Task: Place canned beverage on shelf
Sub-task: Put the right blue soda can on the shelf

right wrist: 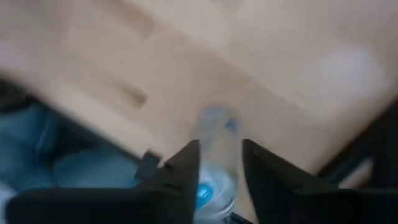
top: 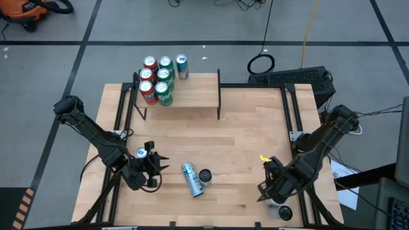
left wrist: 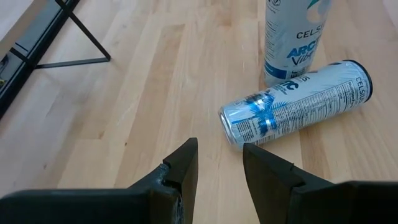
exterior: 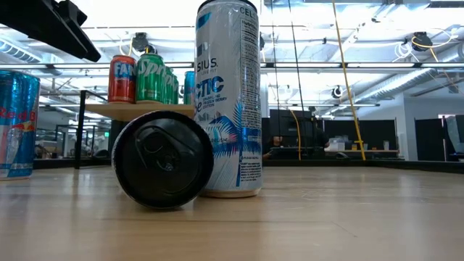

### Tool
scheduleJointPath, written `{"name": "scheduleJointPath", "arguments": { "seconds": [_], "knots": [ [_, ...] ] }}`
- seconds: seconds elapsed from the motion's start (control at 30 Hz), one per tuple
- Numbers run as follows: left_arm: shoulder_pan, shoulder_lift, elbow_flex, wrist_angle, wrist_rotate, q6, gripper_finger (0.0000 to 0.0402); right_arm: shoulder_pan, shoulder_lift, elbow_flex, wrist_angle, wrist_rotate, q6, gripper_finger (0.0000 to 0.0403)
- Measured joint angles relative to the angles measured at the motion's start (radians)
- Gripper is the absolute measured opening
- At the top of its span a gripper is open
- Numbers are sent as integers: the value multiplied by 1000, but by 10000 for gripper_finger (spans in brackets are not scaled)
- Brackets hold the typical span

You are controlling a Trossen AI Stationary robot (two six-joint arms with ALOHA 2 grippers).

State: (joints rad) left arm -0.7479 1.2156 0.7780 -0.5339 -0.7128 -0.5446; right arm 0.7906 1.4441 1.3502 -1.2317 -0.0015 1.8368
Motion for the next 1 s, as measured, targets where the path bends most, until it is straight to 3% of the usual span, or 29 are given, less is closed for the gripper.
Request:
{"name": "scheduleJointPath", "arguments": {
  "seconds": [0.13, 0.2, 0.43, 0.83, 1.0],
  "knots": [
    [0, 0, 0, 0, -1, -17, 130, 36, 4, 0, 116, -1, -70, 30],
    [0, 0, 0, 1, -3, -26, 130, 47, 11, 0, 130, -2, -69, 8],
    [-1, 0, 0, -1, -3, -51, 130, 76, 60, 0, 130, -107, -35, 2],
    [-1, 0, 0, -5, -3, -48, 130, 75, 87, 1, 145, -77, -37, 0],
    [-1, 0, 0, -5, -3, -48, 130, 74, 91, 1, 145, 10, 4, 0]
  ]
}}
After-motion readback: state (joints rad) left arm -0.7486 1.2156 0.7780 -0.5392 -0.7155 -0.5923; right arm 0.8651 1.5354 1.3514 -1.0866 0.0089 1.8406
